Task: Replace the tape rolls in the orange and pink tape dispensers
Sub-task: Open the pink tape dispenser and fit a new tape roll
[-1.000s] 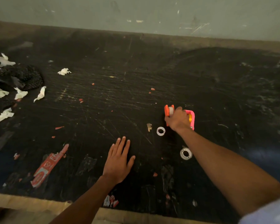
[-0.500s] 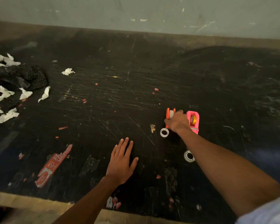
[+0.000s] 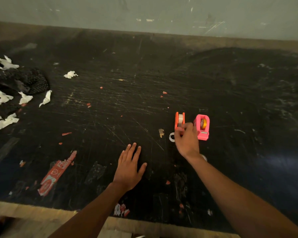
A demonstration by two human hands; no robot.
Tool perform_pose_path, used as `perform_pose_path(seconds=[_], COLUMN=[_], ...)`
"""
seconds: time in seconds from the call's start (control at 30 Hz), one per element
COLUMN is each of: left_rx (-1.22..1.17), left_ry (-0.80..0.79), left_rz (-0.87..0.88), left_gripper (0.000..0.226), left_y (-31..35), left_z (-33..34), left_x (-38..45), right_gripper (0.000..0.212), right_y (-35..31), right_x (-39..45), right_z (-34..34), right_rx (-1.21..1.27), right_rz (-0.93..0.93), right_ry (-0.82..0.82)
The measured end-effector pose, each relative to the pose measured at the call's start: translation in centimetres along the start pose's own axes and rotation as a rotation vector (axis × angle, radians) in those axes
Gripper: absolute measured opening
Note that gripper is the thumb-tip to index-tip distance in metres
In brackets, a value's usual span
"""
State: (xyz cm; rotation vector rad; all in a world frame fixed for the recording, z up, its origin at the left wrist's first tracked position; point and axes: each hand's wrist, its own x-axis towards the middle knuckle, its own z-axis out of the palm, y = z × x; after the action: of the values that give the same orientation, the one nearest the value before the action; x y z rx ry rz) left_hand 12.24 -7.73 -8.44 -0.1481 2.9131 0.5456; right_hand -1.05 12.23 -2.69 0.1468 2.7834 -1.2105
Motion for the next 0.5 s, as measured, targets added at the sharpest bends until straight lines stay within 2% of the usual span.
perform_pose_path(seconds=[0.1, 0.17, 0.23, 0.33, 0.4, 0.43, 0.5], left_rx=[-0.002, -0.008, -0.012, 0.001, 0.007, 0.004, -0.037], left_ry=[0.007, 0.002, 0.005, 0.015, 0.010, 0.007, -0.003], left_rz=[-0.003, -0.005, -0.013, -0.038, -0.072, -0.085, -0.077], left_gripper=[0.072, 0.072, 0.073, 0.071, 0.064, 0.059, 0.050], left_y=[0.1, 0.1, -0.1, 0.2, 0.9, 1.5, 3.0], left_z=[0.0, 0.1, 0.1, -0.4, -1.4, -2.0, -2.9], left_x=[0.0, 0.1, 0.0, 0.4, 1.1, 1.6, 2.9], right_gripper=[0.039, 0.039, 0.031, 0.027, 0.038, 0.048, 0.072], right_y=[1.6, 2.2, 2.4, 2.8, 3.1, 3.4, 3.9], right_x=[-2.0, -2.8, -2.8, -2.0, -1.1, -0.4, 1.2], right_z=[0.4, 0.4, 0.2, -1.4, -2.9, -3.5, -4.4], right_rx=[-0.181, -0.190, -0.138, -0.127, -0.128, -0.115, -0.087], right_rz=[-0.068, -0.096, -0.113, -0.077, 0.018, 0.086, 0.241], right_ry=[-0.121, -0.130, -0.043, 0.223, 0.359, 0.373, 0.279])
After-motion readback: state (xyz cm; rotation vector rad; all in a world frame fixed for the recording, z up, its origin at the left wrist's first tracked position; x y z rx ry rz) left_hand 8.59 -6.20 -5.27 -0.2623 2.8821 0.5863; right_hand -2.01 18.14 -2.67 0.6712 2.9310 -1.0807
